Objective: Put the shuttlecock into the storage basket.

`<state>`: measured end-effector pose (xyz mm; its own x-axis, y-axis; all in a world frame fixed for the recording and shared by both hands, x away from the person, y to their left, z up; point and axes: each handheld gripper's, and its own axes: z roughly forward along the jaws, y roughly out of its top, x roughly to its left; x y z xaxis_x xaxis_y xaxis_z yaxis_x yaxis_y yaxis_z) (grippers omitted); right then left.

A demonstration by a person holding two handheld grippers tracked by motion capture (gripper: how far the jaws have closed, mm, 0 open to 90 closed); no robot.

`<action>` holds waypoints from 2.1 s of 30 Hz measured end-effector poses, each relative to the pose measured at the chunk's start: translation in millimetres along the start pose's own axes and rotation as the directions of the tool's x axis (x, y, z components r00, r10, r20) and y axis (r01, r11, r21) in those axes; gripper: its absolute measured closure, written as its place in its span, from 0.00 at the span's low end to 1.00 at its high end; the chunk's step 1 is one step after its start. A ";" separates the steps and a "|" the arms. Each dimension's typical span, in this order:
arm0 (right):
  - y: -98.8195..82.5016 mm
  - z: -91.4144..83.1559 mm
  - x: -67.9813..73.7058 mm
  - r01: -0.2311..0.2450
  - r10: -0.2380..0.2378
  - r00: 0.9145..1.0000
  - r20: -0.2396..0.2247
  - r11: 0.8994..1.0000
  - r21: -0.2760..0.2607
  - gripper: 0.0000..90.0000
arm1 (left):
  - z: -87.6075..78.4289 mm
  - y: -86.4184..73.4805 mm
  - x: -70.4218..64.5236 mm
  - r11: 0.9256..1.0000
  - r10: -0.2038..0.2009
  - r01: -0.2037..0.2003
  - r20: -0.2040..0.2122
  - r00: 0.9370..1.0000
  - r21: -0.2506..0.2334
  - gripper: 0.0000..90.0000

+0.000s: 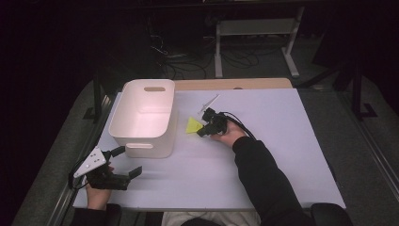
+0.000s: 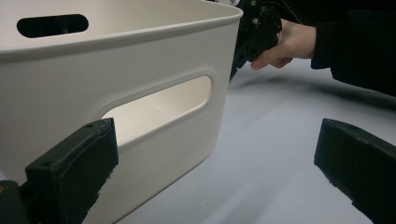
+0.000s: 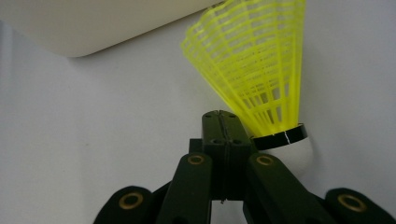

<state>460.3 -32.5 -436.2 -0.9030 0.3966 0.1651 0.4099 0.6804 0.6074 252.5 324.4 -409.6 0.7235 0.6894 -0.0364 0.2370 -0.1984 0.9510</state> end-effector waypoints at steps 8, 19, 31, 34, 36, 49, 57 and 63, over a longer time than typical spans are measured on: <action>1.5 -2.2 -4.0 -0.010 0.011 1.000 0.025 0.999 -0.036 0.98 | 0.0 0.0 0.0 1.000 0.000 0.000 0.001 1.000 0.000 0.00; 4.6 -2.9 -8.7 -0.014 0.016 0.999 0.039 0.999 -0.043 0.98 | -0.2 0.0 0.1 1.000 0.001 -0.001 0.001 1.000 -0.001 0.00; 6.4 -10.8 -8.8 -0.019 0.021 0.999 0.037 0.998 -0.055 0.98 | 0.0 0.0 0.0 1.000 0.000 0.000 0.002 1.000 -0.001 0.00; 6.7 -14.6 -8.6 -0.013 0.015 0.999 0.038 0.998 -0.059 0.98 | -0.1 0.0 0.0 1.000 0.001 -0.001 0.002 1.000 -0.001 0.00; 7.3 -17.8 -8.3 -0.010 0.012 0.999 0.038 0.998 -0.061 0.98 | -0.1 0.0 0.0 1.000 0.001 -0.001 0.002 1.000 -0.001 0.00; 16.3 -37.3 -7.7 0.013 -0.011 0.999 0.046 0.998 -0.055 0.98 | -0.1 0.0 0.0 1.000 0.001 -0.001 0.000 1.000 -0.002 0.00; 22.0 -44.4 -9.4 0.023 -0.020 0.999 0.045 0.998 -0.054 0.80 | 0.0 0.1 0.1 1.000 0.001 -0.001 0.000 1.000 -0.003 0.00; 26.8 -51.7 -9.5 0.027 -0.024 0.999 0.048 0.997 -0.069 0.54 | 0.0 0.1 0.1 1.000 0.000 0.000 0.000 1.000 -0.004 0.00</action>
<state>473.2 -49.8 -381.4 -0.9053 0.4095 0.1130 0.3753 0.6465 0.6642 252.6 324.4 -409.5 0.7238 0.6891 -0.0362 0.2344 -0.1962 0.9521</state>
